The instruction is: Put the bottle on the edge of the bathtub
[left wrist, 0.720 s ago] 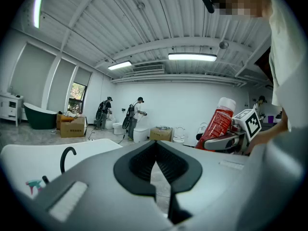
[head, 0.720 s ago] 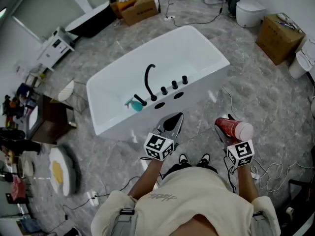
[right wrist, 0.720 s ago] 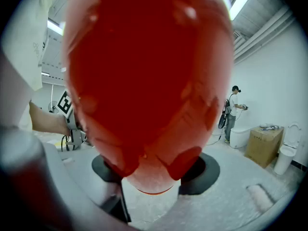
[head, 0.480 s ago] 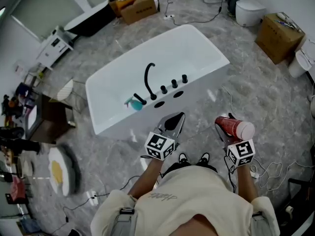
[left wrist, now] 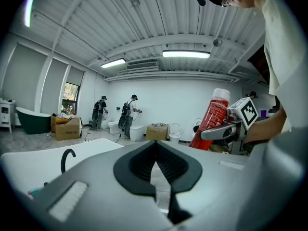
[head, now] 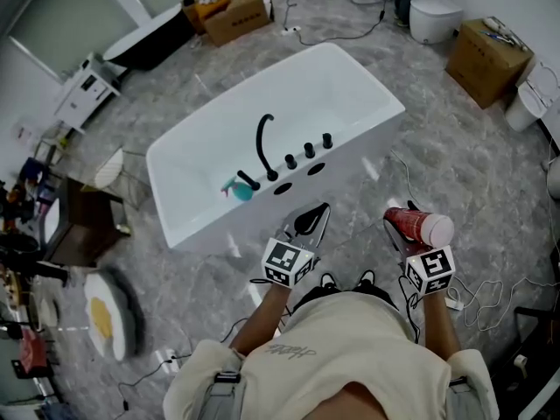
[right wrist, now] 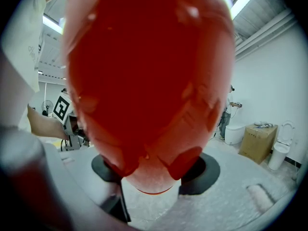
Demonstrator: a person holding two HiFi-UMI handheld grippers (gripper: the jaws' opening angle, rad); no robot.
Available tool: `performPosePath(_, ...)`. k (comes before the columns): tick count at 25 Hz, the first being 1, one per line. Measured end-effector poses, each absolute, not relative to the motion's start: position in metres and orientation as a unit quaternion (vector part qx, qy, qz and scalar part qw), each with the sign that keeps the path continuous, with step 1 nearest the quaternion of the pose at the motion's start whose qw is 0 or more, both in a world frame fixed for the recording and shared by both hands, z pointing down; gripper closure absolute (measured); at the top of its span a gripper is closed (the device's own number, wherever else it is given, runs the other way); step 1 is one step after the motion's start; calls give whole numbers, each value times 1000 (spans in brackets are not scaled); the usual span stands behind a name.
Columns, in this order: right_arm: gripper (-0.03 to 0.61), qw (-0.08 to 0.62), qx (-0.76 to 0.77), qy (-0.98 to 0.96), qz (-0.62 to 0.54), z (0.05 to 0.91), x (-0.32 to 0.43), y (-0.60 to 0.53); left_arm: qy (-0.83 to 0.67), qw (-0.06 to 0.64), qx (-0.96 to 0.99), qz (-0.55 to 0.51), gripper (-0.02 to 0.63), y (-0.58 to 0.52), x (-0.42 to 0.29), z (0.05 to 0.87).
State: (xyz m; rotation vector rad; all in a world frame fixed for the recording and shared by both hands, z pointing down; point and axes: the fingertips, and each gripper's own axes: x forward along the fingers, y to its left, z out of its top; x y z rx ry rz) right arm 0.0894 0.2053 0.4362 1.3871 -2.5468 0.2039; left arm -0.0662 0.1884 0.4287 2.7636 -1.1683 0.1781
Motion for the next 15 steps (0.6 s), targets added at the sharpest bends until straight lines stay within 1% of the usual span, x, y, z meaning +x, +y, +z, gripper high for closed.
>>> performPosePath(7,295,127,492,-858,78,446,79,206,-368,83,924,62,603,172,-74,444)
performPosePath(11,295,140,493,-854,86,456,80,202,-353,98,928,70,603,162,-66,454)
performPosePath(15,295,141,484,-860,87,463,81,175,-353,97,928,76,603,133,-58,457)
